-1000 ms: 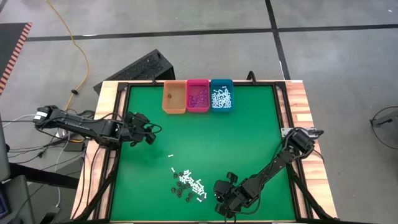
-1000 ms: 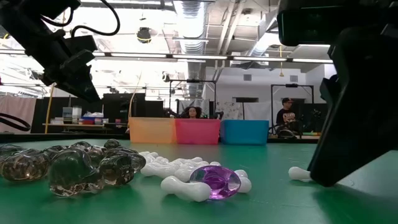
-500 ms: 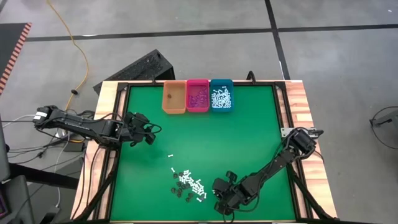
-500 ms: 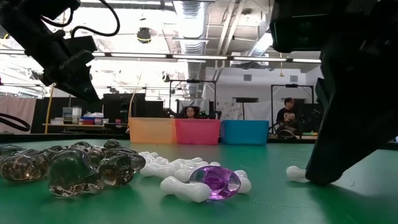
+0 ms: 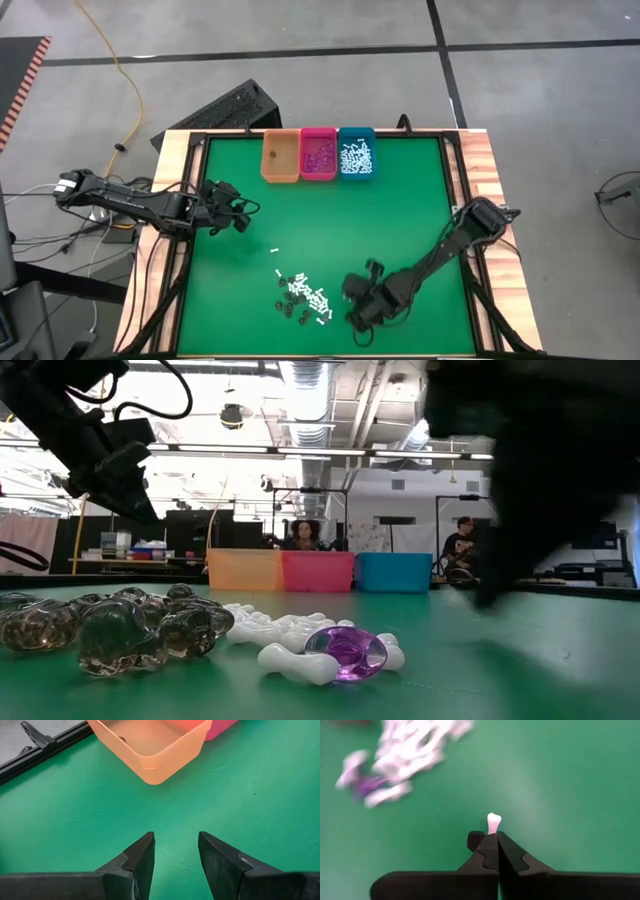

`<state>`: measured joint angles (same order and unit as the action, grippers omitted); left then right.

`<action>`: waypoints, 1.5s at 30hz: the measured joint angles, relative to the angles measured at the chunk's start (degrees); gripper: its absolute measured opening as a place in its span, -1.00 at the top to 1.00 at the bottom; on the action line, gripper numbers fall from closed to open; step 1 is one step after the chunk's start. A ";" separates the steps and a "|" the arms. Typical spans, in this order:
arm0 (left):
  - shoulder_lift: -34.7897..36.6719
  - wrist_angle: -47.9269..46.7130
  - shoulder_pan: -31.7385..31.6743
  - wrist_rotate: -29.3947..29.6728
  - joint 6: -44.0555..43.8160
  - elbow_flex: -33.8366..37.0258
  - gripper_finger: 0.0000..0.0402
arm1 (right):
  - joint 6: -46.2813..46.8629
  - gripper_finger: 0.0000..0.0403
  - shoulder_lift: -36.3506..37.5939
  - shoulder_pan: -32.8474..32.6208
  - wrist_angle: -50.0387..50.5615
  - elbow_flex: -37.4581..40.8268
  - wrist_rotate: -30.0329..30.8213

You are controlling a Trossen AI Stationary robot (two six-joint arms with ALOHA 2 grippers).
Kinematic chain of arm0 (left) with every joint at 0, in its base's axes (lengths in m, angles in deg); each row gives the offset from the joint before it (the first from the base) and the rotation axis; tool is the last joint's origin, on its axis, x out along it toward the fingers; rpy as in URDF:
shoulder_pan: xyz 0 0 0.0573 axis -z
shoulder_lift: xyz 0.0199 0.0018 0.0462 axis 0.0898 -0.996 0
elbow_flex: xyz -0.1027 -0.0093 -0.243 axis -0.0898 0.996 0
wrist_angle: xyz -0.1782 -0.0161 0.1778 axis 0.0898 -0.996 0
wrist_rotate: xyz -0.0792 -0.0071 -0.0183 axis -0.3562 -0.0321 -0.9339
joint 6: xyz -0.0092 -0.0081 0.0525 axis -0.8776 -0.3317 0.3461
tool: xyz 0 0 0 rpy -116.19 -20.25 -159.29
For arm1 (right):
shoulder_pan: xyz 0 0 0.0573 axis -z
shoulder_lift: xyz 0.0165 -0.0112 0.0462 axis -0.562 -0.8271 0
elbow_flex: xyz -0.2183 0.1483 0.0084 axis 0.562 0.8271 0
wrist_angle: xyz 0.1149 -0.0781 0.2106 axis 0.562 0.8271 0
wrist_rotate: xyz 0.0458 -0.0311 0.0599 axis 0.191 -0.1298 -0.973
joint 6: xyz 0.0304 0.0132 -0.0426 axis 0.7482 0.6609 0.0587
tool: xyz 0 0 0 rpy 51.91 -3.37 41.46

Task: Sort Halloween decoration
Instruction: Put the white bone toy into the blue bin, then put the violet witch hat toy into the red bin

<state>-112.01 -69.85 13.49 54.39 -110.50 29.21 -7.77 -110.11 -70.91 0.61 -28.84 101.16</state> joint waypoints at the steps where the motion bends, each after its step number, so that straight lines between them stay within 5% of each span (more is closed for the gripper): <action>1: 0.00 -0.10 -0.01 0.01 0.00 0.00 0.28 | -0.80 0.93 1.12 0.98 1.69 0.02 0.86; 8: 0.00 -0.08 0.00 0.02 0.63 0.00 0.28 | -14.54 0.92 8.68 10.02 11.07 -0.13 5.87; 17: 0.00 -0.06 -0.02 0.02 0.63 0.00 0.28 | -41.58 0.91 18.31 34.14 13.77 -0.15 6.63; 22: 0.00 -0.01 0.00 0.02 0.15 0.00 0.28 | -53.40 0.91 22.01 50.63 8.74 -0.16 -0.51; 29: 0.00 -0.01 0.00 0.02 0.00 0.00 0.28 | -55.44 0.85 20.59 67.64 5.48 -0.22 -17.08; 34: 0.00 0.01 0.00 0.04 0.02 0.00 0.28 | -55.18 0.61 17.93 70.81 5.59 -0.19 -24.43; 45: 0.00 -0.05 -0.02 0.02 0.38 0.00 0.28 | -55.61 0.05 17.17 66.60 4.98 -0.22 -25.38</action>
<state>-112.01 -69.90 13.47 54.41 -110.13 29.21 -63.38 -92.94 -4.31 5.59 -29.06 75.78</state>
